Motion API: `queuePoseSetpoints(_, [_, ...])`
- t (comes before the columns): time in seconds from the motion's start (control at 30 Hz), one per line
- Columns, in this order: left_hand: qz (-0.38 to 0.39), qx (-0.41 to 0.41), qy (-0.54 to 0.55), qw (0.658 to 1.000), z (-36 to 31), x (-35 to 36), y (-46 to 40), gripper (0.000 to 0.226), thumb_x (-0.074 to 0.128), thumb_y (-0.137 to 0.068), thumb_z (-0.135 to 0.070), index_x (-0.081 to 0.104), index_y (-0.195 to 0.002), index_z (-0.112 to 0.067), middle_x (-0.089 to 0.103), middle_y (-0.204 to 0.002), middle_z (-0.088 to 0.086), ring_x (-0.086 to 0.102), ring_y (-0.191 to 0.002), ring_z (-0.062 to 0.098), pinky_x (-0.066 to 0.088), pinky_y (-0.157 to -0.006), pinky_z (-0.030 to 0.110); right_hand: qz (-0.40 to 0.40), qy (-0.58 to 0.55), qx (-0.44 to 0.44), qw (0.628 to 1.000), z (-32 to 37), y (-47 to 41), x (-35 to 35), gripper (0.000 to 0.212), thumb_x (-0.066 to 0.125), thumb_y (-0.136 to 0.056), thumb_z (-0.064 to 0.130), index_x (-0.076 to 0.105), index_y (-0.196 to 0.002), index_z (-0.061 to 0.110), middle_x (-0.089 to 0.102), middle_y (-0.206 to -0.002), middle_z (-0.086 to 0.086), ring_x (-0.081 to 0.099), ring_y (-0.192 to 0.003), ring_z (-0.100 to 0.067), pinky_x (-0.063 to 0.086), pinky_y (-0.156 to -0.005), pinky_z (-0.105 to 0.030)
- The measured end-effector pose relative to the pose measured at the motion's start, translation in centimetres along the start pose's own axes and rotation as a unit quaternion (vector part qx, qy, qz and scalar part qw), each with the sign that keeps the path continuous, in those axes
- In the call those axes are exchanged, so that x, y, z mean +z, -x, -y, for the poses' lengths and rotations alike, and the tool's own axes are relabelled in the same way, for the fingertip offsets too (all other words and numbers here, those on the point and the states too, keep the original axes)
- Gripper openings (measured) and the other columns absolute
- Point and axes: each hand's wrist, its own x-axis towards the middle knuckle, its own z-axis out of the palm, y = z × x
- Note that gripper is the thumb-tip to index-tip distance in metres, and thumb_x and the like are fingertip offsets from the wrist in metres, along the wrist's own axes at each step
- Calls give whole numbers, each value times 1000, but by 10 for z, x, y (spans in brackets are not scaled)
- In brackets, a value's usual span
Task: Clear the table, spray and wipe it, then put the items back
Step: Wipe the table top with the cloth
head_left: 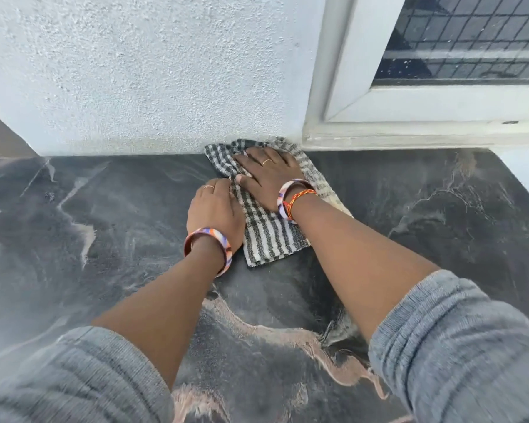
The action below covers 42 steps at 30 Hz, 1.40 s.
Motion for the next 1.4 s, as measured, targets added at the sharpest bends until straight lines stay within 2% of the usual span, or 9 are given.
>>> queuePoseSetpoints(0.17, [-22, -88, 46, 995, -49, -1, -15, 29, 40, -89, -13, 55, -111, -1, 55, -121, 20, 47, -116, 35, 39, -94, 42, -18, -8, 36, 999, -26, 10, -6, 54, 23, -95, 49, 19, -145, 31, 17, -156, 4, 14, -143, -20, 7, -114, -44])
queuePoseSetpoints(0.33, [-7, -10, 64, 998, -108, 20, -10, 31, 41, -90, -13, 52, -116, -1, 54, -122, 19, 43, -119, 32, 36, -96, 41, 18, -15, 76, 997, -73, 30, -13, 54, 25, -95, 43, 14, -146, 30, 8, -157, 4, 5, -145, -22, 3, -114, -51])
queuePoseSetpoints(0.6, [26, 63, 61, 996, -177, 59, 7, 30, 41, -91, -15, 51, -115, -2, 54, -117, 19, 47, -111, 35, 39, -92, 41, -19, -23, 209, 977, -175, 77, -22, 55, 22, -95, 46, 15, -146, 29, 8, -158, 6, 6, -145, -22, 1, -114, -52])
queuePoseSetpoints(0.77, [47, 91, 47, 994, -212, 85, 15, 32, 40, -92, -18, 51, -119, -4, 53, -125, 16, 46, -118, 32, 37, -96, 38, -28, -23, 259, 965, -222, 99, -25, 55, 21, -94, 45, 13, -146, 30, 6, -158, 5, 7, -145, -22, 2, -114, -54])
queuePoseSetpoints(1.03, [64, 106, 36, 992, -236, 101, 30, 31, 40, -94, -21, 53, -118, -5, 54, -127, 12, 44, -120, 30, 38, -93, 37, -41, -47, 411, 910, -300, 131, -34, 58, 19, -94, 44, 9, -148, 25, 3, -158, 1, 4, -145, -23, -2, -114, -54])
queuePoseSetpoints(1.13, [68, 118, 32, 990, -245, 103, 39, 31, 40, -94, -22, 54, -116, -5, 54, -128, 11, 44, -119, 30, 39, -91, 36, -49, -111, 506, 854, -323, 148, -39, 58, 19, -94, 44, 14, -147, 19, 20, -155, -10, 20, -141, -31, 12, -112, -54])
queuePoseSetpoints(1.2, [68, 125, 32, 989, -249, 105, 45, 31, 40, -94, -22, 54, -116, -5, 53, -129, 11, 45, -119, 30, 39, -91, 35, -60, -186, 543, 817, -328, 161, -42, 57, 18, -95, 43, 31, -140, 11, 40, -143, -18, 39, -129, -37, 28, -105, -52])
queuePoseSetpoints(1.27, [77, 129, 31, 988, -254, 106, 54, 32, 40, -94, -22, 54, -117, -4, 53, -130, 11, 44, -120, 29, 39, -93, 34, -68, -190, 539, 818, -324, 177, -41, 54, 17, -97, 38, 46, -129, 7, 51, -133, -19, 48, -120, -38, 35, -100, -48])
queuePoseSetpoints(1.4, [98, 145, 32, 984, -265, 106, 71, 32, 40, -94, -22, 53, -118, -5, 52, -130, 12, 44, -120, 30, 39, -94, 36, -88, -162, 543, 819, -307, 213, -39, 56, 17, -97, 41, 55, -118, 6, 58, -123, -18, 55, -112, -35, 39, -94, -43])
